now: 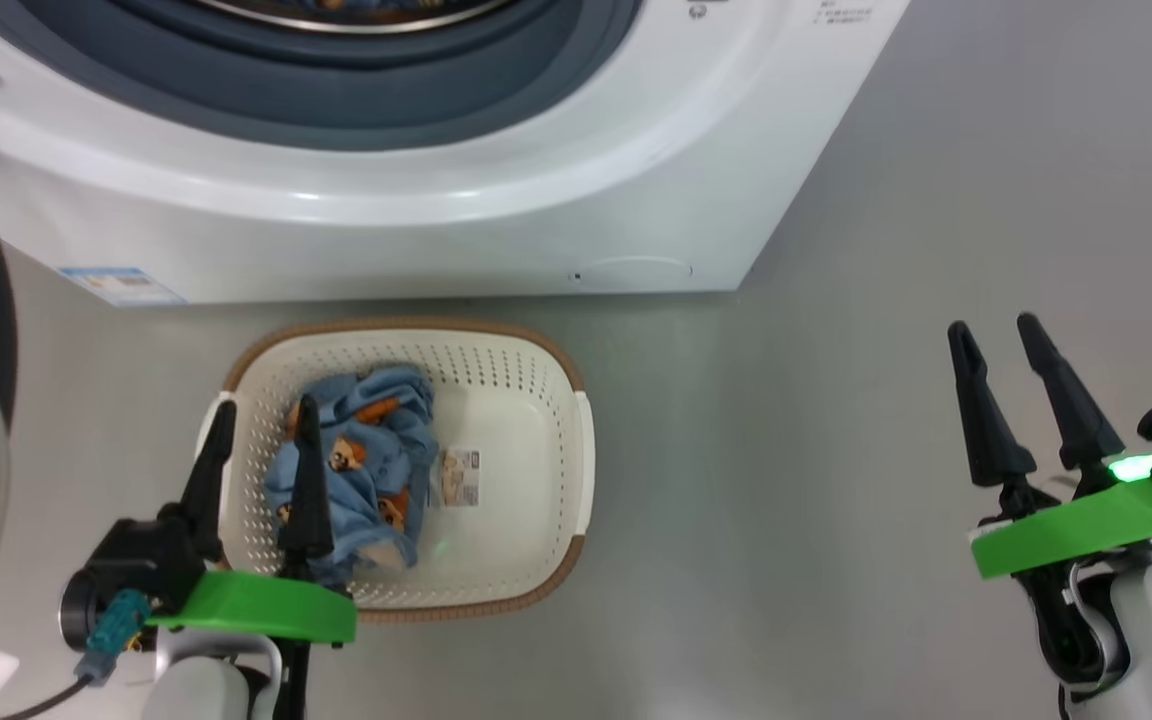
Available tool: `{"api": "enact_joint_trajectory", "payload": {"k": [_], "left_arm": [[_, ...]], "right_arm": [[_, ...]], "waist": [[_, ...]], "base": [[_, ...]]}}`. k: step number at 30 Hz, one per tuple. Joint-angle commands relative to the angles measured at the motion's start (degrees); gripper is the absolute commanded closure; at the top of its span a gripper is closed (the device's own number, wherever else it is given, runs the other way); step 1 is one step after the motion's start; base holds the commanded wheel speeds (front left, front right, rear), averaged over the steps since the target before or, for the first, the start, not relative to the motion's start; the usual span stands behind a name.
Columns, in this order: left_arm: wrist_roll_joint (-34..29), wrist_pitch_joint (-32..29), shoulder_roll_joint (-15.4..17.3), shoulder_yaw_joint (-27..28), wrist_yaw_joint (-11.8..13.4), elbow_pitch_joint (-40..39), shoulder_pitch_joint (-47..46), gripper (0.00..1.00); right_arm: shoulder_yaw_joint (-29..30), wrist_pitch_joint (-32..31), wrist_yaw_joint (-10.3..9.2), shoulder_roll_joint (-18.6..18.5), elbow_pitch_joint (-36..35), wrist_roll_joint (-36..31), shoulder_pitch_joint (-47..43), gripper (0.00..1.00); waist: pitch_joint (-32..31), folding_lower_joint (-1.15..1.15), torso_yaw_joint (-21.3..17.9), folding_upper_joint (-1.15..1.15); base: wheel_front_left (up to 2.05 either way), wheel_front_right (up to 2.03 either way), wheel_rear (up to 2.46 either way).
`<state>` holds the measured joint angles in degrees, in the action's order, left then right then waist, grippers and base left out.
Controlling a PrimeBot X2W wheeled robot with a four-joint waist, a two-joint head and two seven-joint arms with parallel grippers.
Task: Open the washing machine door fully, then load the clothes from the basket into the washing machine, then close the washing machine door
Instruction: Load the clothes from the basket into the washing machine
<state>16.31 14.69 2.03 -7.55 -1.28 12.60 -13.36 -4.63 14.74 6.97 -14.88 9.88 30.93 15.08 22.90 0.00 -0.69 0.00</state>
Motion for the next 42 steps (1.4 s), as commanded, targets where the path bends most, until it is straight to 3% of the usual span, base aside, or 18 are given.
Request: {"api": "enact_joint_trajectory", "payload": {"k": [1,14,32,42], "left_arm": [[0.2,0.3,0.9,1.6,0.1,-0.4,-1.6,0.00],[0.0,0.3,0.9,2.0,-1.0,8.6,-8.7,0.00],[-0.2,0.3,3.0,4.6,-3.0,31.3,-24.6,0.00],[0.4,0.3,5.1,6.3,-2.9,44.9,-33.3,0.00]], "right_arm": [[-0.7,0.3,0.52,-1.0,-1.7,0.4,1.0,0.00],[-0.8,0.3,0.52,-1.0,-3.1,0.8,4.2,0.00],[-0.7,0.3,0.52,-0.1,-5.0,1.4,8.9,0.00],[-1.6,0.3,0.52,0.7,-5.5,1.7,10.7,0.00]], "waist": [[2.6,0.00,-0.4,0.00],[10.3,0.00,-1.4,0.00],[21.1,0.00,-4.1,0.00],[24.7,0.00,-6.2,0.00]], "base": [[0.00,0.00,0.00],[0.00,0.00,0.00],[0.00,0.00,0.00],[0.00,0.00,0.00]]}}
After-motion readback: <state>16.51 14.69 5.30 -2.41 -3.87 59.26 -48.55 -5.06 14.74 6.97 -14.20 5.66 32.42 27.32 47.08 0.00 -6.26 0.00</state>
